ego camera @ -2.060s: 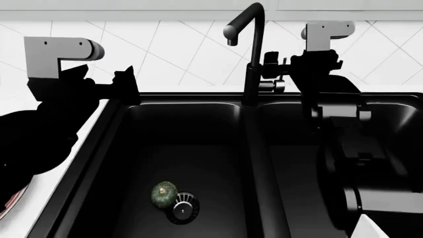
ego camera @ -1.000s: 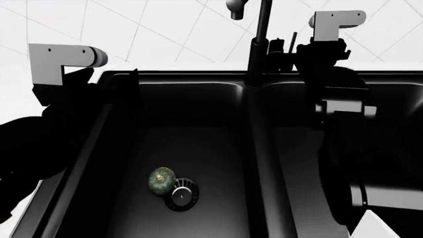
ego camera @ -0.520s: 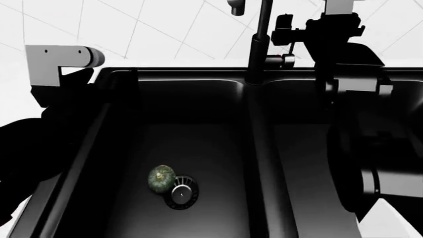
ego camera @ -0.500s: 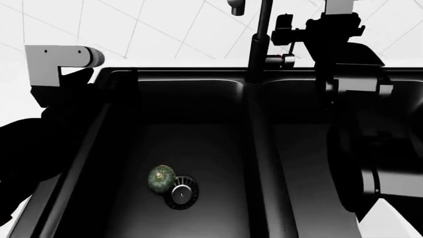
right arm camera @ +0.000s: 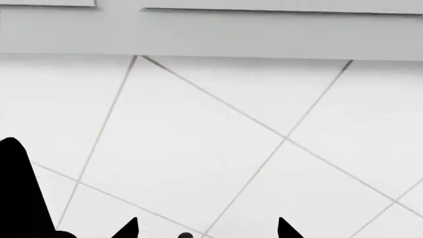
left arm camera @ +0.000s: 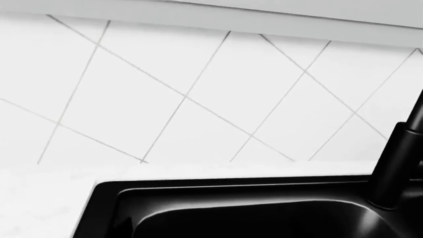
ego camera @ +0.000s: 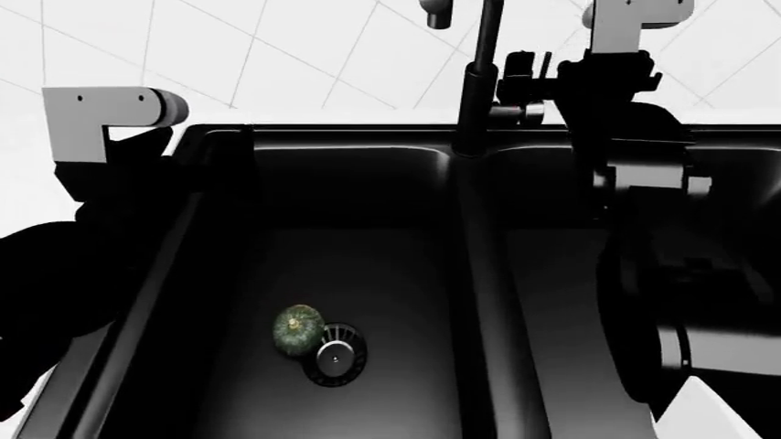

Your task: Pick the squash from the counter and place it in the sink. Then turn on the sink faucet.

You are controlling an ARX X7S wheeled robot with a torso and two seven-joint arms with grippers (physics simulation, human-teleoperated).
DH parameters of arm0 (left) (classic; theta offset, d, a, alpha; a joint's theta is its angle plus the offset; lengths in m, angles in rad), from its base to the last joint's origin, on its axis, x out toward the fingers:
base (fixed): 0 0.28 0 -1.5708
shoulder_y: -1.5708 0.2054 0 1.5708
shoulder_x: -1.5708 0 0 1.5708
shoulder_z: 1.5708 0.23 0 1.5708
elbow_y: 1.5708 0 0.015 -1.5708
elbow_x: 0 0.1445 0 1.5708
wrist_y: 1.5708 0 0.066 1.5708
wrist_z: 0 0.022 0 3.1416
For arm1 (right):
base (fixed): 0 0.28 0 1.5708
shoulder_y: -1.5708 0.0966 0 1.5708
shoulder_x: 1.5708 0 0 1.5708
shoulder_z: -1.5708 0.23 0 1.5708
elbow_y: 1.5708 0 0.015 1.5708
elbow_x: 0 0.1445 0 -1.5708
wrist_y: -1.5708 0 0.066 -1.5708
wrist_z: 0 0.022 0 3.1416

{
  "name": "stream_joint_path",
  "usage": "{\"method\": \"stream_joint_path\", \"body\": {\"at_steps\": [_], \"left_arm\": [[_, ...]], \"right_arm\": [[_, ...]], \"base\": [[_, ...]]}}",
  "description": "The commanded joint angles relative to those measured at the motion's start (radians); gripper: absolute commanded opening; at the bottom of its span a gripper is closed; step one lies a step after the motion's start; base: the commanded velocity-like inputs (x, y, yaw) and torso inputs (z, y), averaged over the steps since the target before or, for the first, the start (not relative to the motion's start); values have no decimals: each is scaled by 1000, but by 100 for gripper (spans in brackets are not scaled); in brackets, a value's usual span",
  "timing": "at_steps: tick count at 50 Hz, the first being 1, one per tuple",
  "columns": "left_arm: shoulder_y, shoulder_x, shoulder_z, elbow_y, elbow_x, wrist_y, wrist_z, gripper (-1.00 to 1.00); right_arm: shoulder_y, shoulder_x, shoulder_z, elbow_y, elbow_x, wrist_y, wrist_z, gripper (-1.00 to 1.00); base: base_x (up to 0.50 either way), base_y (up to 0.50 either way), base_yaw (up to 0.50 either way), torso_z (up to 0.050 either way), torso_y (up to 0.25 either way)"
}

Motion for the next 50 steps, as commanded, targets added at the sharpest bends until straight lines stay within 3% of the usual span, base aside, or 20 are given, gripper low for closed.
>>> {"method": "stream_joint_path", "body": {"at_steps": [1,50], "left_arm": [[13,1,0,-6,6,13,7,100],[22,9,10,-17,13,28,24,100]], "right_arm": [[-41,-1,13,0,2,-11,-2,100],[-73,90,43,0,-1,-8,64,100]], "base": [[0,0,0,0,0],[0,0,0,0,0]]}}
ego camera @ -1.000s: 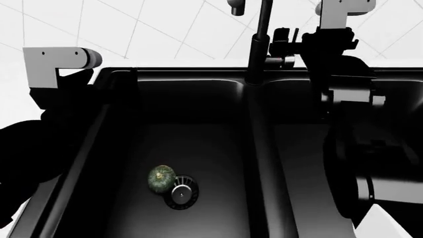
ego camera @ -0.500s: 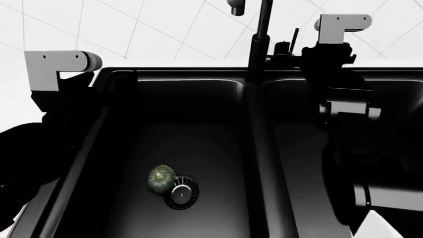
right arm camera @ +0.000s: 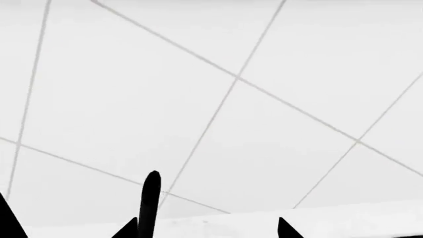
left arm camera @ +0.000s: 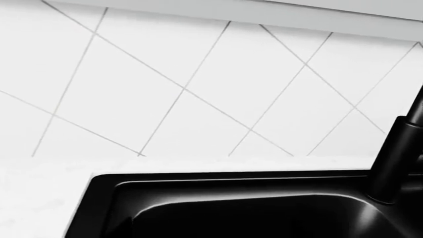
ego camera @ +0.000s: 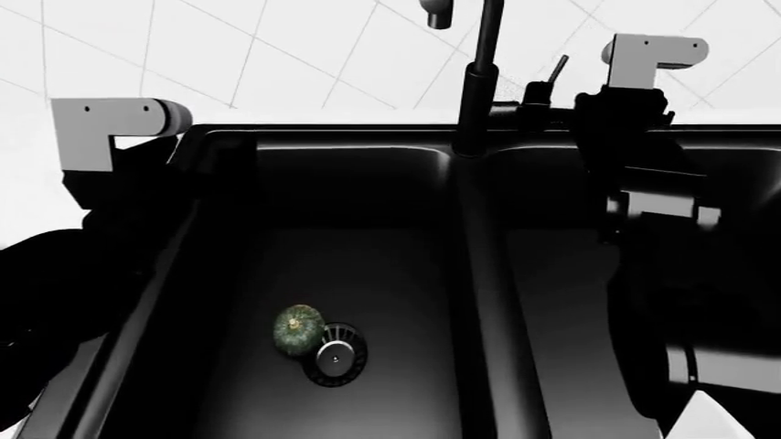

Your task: Pick the squash from the counter and place it in the sink. Then turn on the sink faucet.

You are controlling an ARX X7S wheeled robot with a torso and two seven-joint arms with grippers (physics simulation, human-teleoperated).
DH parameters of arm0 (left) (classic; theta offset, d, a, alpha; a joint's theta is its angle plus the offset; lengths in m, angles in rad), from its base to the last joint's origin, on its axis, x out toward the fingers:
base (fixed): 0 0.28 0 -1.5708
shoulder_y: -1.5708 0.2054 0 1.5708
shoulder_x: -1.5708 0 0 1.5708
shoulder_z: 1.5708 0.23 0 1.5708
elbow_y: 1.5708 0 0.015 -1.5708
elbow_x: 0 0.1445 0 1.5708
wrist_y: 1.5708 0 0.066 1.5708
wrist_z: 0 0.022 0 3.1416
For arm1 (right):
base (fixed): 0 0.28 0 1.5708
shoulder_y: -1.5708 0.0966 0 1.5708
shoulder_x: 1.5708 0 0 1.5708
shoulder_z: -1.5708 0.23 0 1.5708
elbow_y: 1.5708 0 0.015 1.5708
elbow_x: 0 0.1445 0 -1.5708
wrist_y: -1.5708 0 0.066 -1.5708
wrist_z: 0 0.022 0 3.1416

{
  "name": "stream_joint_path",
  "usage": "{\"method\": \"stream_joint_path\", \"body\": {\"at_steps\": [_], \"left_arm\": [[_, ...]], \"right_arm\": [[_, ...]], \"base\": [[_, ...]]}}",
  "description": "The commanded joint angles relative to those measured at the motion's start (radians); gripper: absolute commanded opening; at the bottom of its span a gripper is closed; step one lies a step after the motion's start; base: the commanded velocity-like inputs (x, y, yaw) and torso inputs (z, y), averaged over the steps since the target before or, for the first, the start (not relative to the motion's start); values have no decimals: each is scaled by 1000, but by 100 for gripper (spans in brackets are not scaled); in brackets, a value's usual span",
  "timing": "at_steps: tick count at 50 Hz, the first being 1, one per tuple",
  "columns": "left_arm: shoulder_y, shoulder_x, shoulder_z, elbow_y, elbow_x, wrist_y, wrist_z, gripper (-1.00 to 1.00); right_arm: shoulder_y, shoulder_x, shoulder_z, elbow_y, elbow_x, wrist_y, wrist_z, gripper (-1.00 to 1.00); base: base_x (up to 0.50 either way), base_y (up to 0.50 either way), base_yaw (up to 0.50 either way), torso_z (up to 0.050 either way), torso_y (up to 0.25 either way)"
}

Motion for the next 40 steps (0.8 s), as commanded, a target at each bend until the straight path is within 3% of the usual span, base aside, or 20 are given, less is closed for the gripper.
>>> {"method": "stream_joint_path", "body": {"at_steps": [1,40], "left_arm": [[-5,4,3,-3,0,0,3,100],[7,6,9,-1,-3,6,6,100]], "right_arm": [[-5,48,24,0,-41,-2,45,100],[-49,112,95,0,-46,5,83,100]], "base": [[0,0,0,0,0],[0,-3,-8,0,0]]}}
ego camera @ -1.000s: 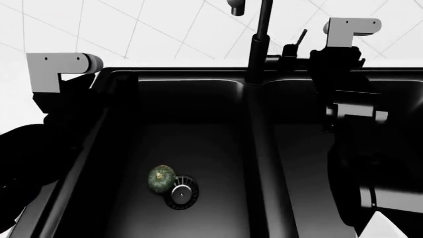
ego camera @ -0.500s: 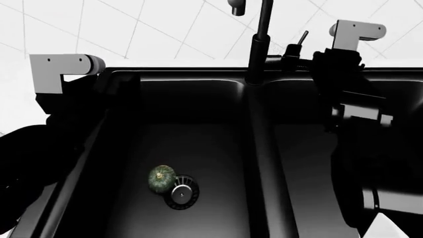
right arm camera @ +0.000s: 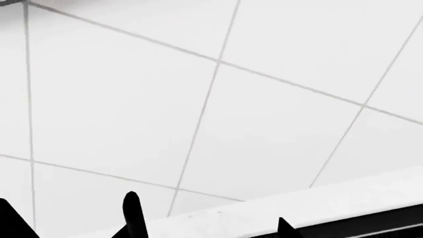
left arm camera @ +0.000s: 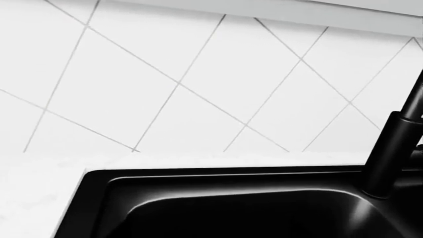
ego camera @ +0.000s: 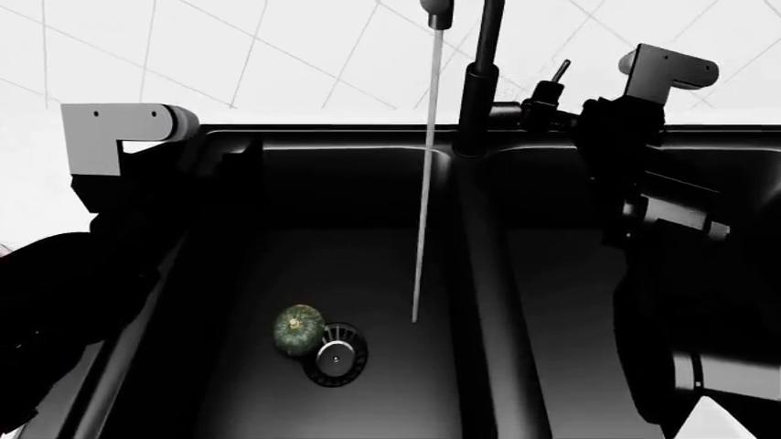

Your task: Pick the squash from the counter and place it in the sink. Then turn on the sink faucet.

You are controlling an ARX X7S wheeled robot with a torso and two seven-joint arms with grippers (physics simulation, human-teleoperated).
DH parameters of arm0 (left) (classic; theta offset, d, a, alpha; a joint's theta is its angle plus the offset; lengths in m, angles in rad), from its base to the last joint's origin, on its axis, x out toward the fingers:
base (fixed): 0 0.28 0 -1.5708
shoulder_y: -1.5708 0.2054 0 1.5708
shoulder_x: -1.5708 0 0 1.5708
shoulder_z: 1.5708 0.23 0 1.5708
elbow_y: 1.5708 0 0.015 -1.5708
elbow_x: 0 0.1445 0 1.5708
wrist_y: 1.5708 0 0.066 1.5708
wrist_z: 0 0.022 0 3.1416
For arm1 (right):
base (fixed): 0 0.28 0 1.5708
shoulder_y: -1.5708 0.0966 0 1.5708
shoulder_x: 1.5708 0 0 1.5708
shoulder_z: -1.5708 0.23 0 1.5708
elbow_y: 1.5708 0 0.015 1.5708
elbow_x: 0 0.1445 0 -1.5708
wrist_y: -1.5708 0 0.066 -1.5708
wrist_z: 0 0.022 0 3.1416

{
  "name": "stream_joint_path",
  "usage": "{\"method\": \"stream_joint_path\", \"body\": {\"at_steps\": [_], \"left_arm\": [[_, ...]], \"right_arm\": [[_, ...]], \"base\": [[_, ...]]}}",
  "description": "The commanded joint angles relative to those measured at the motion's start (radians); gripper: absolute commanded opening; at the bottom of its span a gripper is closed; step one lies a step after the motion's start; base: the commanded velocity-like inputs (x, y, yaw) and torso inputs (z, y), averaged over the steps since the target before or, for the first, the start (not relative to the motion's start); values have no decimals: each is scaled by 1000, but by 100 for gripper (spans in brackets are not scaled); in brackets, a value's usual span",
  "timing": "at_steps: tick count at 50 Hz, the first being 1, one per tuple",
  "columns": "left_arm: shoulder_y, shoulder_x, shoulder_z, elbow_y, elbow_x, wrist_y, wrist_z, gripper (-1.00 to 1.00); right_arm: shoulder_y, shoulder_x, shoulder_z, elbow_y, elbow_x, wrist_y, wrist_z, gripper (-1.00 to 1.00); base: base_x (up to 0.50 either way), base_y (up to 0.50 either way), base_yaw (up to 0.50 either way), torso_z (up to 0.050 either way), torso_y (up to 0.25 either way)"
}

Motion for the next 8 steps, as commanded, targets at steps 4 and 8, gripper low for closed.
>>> {"method": "stream_joint_path", "body": {"at_steps": [4,8], "left_arm": [[2,-1,0,1,-2,2,1,100],[4,-2,0,2,-4,1,0,100]], "right_arm": [[-27,95,80,22,-203,-8,142,100],[-49,102,101,22,-197,-5,154,100]], "base": [[0,-5,-11,0,0],[0,-5,-12,0,-3]]}}
